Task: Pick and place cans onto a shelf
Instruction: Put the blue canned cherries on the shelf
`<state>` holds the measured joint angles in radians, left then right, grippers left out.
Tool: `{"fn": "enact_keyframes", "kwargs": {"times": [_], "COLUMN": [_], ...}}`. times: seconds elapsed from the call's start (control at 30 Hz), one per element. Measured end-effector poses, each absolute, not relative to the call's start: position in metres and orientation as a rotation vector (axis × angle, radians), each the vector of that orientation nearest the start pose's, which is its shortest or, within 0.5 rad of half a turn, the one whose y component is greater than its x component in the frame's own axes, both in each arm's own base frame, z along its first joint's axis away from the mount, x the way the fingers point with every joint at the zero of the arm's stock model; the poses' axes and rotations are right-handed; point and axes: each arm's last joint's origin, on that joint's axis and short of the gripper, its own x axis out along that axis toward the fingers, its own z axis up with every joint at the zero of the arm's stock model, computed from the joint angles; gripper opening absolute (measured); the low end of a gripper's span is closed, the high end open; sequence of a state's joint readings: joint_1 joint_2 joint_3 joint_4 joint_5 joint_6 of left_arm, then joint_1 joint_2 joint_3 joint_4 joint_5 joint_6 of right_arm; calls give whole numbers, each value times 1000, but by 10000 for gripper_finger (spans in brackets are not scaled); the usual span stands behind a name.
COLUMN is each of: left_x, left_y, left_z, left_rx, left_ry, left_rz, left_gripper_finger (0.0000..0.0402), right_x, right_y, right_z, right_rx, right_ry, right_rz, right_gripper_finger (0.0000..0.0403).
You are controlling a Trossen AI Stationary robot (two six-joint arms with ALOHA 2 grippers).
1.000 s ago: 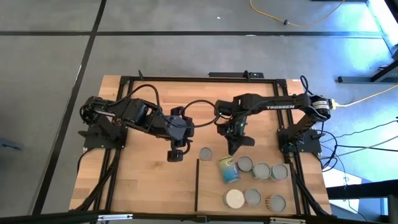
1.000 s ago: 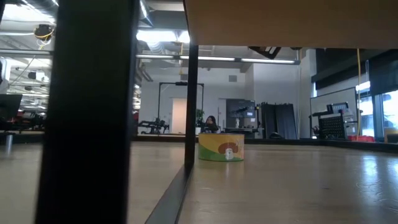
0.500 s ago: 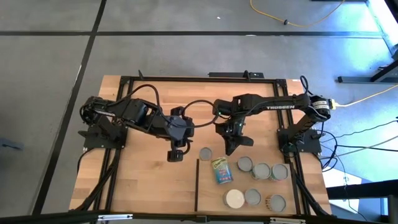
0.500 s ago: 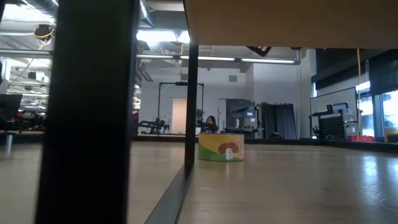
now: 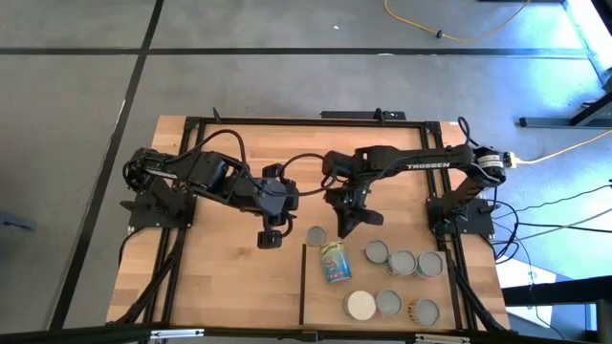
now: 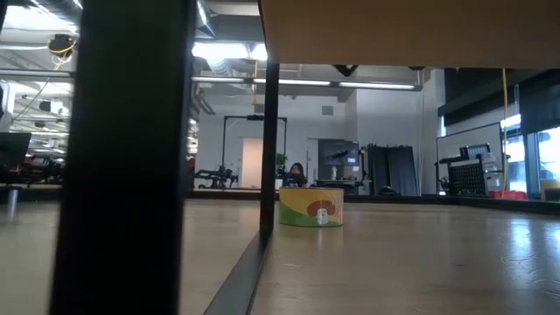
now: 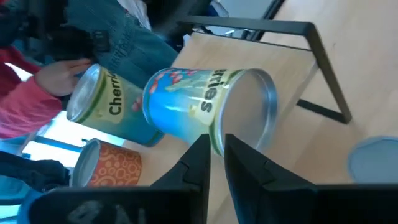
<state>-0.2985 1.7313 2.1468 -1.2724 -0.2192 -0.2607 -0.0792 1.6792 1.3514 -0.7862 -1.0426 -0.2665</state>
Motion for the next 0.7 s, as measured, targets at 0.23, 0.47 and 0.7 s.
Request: {"fn": "enact_keyframes", "kwargs": {"times": [0.23, 0.47, 0.7], "left_x": [312, 312, 312], "left_y": [-90, -90, -90], "left_z": [445, 445, 445], "left_rx": [-50, -68, -69], "left_ry": [833, 835, 836], "left_rz": [45, 51, 52], "left_gripper_finger": [73, 73, 73], "right_x": [346, 349, 350], "right_y": [-1, -1, -1], "right_z": [261, 260, 261], "right_rx": [428, 412, 405], "right_ry": [806, 785, 776], "right_rz": [1039, 1043, 1045], "right_gripper_finger": [51, 51, 51]}}
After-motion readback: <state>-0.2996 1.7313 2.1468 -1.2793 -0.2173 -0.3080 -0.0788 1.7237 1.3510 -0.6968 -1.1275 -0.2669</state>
